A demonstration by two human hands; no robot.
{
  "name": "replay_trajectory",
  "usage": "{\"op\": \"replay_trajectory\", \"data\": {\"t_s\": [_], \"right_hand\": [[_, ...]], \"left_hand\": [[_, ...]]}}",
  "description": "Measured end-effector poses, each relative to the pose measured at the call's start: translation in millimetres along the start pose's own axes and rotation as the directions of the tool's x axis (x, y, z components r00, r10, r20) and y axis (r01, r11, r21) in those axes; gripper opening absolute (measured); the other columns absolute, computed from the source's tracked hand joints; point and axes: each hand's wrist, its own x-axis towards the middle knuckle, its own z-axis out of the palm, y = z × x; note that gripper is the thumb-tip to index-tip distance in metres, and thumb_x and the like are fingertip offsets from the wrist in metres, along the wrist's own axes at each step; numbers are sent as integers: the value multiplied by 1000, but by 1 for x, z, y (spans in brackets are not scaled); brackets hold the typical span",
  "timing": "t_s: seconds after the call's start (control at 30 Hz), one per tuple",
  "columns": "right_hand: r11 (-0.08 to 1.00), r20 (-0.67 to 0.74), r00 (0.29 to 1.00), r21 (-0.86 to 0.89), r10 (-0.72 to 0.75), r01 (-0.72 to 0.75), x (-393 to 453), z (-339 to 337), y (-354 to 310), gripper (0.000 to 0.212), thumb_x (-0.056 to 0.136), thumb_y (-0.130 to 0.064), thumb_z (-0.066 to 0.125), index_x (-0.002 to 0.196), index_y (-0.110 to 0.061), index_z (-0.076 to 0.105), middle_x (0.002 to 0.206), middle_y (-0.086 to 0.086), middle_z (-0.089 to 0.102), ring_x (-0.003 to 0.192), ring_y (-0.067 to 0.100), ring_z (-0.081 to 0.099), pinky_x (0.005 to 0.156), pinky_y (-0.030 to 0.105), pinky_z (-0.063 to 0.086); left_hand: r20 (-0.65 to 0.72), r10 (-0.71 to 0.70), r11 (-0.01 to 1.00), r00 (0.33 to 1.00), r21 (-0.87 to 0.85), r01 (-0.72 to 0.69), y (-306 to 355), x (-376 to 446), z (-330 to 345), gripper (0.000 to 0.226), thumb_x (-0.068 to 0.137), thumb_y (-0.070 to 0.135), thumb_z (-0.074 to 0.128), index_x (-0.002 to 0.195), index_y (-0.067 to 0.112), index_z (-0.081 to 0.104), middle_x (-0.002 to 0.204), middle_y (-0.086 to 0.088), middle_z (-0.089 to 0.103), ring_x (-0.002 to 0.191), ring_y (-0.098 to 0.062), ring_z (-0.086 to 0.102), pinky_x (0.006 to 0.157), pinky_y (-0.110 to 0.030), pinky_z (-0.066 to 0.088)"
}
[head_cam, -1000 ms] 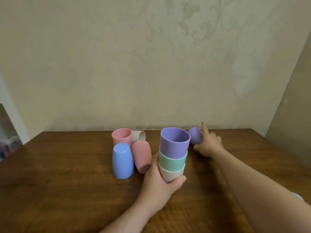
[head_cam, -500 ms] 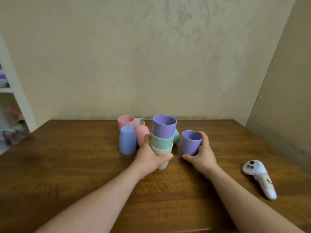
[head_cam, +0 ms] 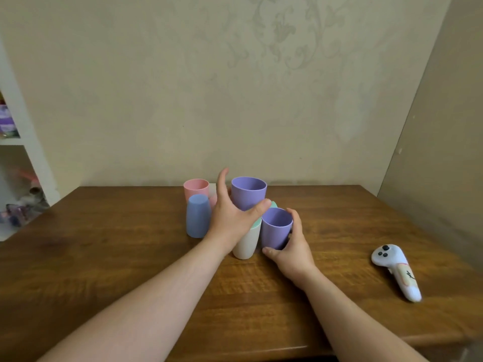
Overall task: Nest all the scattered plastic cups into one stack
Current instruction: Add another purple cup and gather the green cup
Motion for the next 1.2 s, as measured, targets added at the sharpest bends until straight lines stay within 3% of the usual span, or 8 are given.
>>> {"op": "replay_trajectory", "data": {"t_s": [0.17, 0.3, 0.4, 0.8, 0.93, 1.0, 1.1, 1.2], "right_hand": [[1000, 8, 1000, -11, -19, 19, -1, 6, -7, 122, 71, -15, 95, 155, -59, 19, 154, -16, 55, 134, 16, 60, 112, 47, 54], [1000, 6, 1000, -24, -18, 18, 0, 6, -8, 121, 73, -14, 95, 156, -57, 18, 154, -18, 52, 135, 15, 58, 112, 46, 54], [1000, 14, 1000, -23, -20, 20, 1, 6, -8, 120, 74, -11, 94, 156, -55, 20, 148, -23, 49, 134, 14, 56, 111, 45, 54], [1000, 20, 1000, 19, 0, 0, 0, 6, -8, 121, 70, -21, 96, 154, -59, 18, 156, -14, 51, 137, 17, 57, 113, 47, 53], [996, 49, 999, 86, 1, -5, -2, 4, -9, 116, 64, -36, 97, 150, -60, 22, 146, -16, 57, 123, 12, 66, 97, 38, 61], [993, 50, 999, 116, -1, -4, -2, 2, -10, 114, 70, -30, 97, 153, -56, 23, 141, -18, 58, 117, 9, 67, 94, 36, 62], [991, 12, 1000, 137, 4, -6, -4, 1, -12, 109, 72, -19, 97, 151, -54, 29, 133, -25, 59, 116, 9, 68, 98, 39, 61], [981, -39, 999, 191, 30, -22, -2, -4, -13, 104, 73, -2, 90, 145, -51, 33, 130, -19, 59, 109, 12, 67, 85, 33, 61]], "left_hand": [[-74, 45, 998, 996, 51, -41, -2, 9, -1, 93, 63, 62, 86, 144, 43, 43, 133, 18, 59, 125, -11, 60, 109, -40, 54], [-121, 68, 997, 990, 40, -63, -6, 8, 0, 74, 82, 42, 90, 136, 44, 39, 122, 29, 56, 117, -5, 61, 103, -34, 53], [-127, 95, 995, 987, 54, -89, -6, 8, 0, 74, 83, 40, 90, 137, 44, 39, 123, 32, 53, 120, -13, 60, 101, -32, 52], [-89, 115, 993, 989, 33, -113, -10, 9, -4, 88, 72, 61, 89, 142, 47, 38, 129, 32, 52, 126, -14, 59, 104, -34, 52], [-75, 106, 994, 992, 8, -105, -20, 6, -6, 95, 75, 54, 88, 151, 50, 31, 137, 32, 50, 131, -9, 58, 107, -32, 51], [-48, 91, 996, 995, 1, -91, -21, 7, -6, 102, 76, 52, 89, 158, 43, 29, 140, 30, 50, 134, -9, 56, 109, -32, 49], [-40, 112, 994, 993, -4, -113, -21, 11, -9, 91, 73, 57, 86, 150, 35, 42, 140, 18, 61, 129, -8, 62, 108, -38, 54], [-46, 114, 993, 992, -17, -115, -21, 12, -6, 82, 75, 51, 86, 145, 36, 46, 137, 17, 63, 125, -4, 63, 104, -32, 54]]}}
